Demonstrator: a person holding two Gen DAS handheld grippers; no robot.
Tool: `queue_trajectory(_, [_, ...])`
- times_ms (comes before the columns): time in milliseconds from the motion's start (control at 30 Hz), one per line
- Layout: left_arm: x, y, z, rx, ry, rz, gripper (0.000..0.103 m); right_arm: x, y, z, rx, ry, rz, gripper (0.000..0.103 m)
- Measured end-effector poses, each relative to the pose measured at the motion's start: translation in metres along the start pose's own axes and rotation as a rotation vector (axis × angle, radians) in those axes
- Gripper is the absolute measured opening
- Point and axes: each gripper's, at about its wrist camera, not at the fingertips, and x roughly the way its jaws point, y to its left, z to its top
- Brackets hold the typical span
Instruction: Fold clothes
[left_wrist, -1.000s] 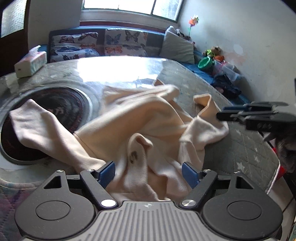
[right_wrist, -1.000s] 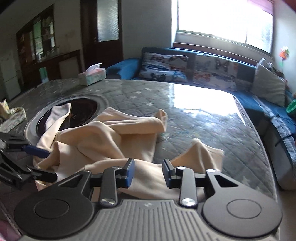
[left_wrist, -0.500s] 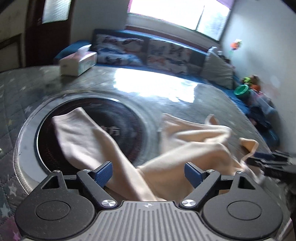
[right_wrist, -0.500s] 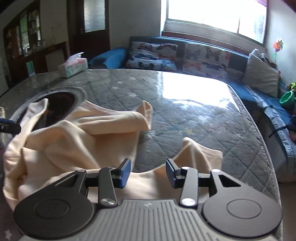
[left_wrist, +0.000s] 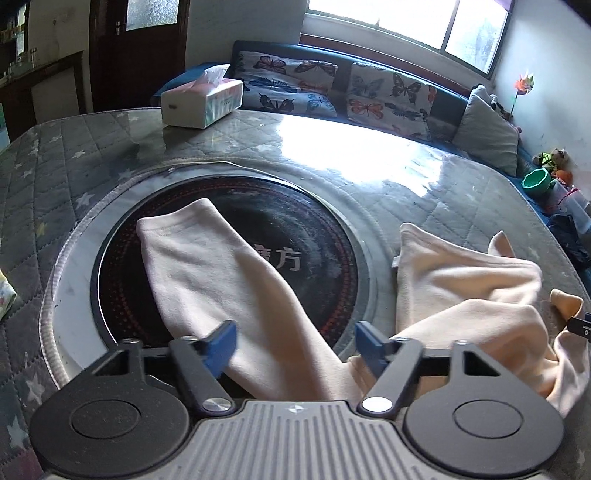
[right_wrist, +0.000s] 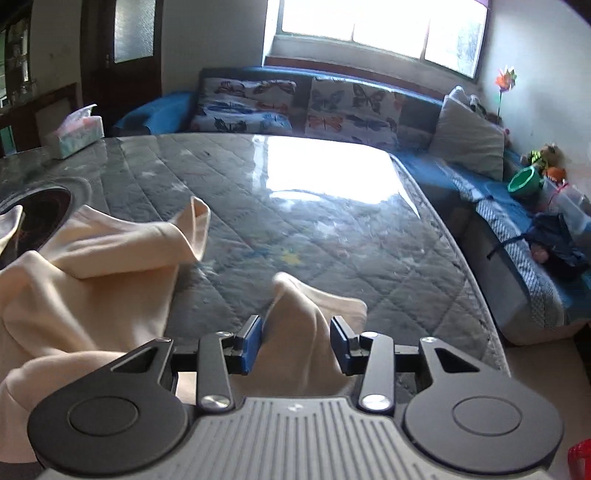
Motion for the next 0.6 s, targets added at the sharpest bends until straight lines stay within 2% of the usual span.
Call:
queue_trajectory(33, [0.001,0.002,0.0,-0.004,0.004,0.001,0.053,0.001,-0.002,-0.002,0.002,0.008,0.001,0.026])
queue_trajectory(100, [0.002,0.005,0.0,-0.014,0.006,-0.001,0.046,0.002,-0.005,-0.005,0.007,0.014,0.001,0.021])
queue_trajectory(133, [0.001,0.007,-0.001,-0.015,0.004,-0.006,0.038,0.002,-0.007,-0.007,0.012,0.011,0.001,0.014])
queue_trajectory(167, [0.0,0.009,-0.001,-0.015,0.005,-0.014,0.028,0.0,-0.009,-0.009,0.018,0.004,0.003,0.014])
queue_trajectory(267, [-0.003,0.012,-0.003,-0.015,-0.001,-0.02,0.015,-0.007,-0.015,-0.013,0.035,-0.021,-0.001,0.01])
queue_trajectory(433, [-0.014,0.018,-0.008,-0.023,-0.024,-0.009,0.006,-0.022,-0.029,-0.019,0.076,-0.066,-0.028,0.009])
queue_trajectory(600, [-0.034,0.029,-0.018,-0.045,-0.05,-0.003,0.004,-0.051,-0.05,-0.038,0.147,-0.1,-0.061,0.009])
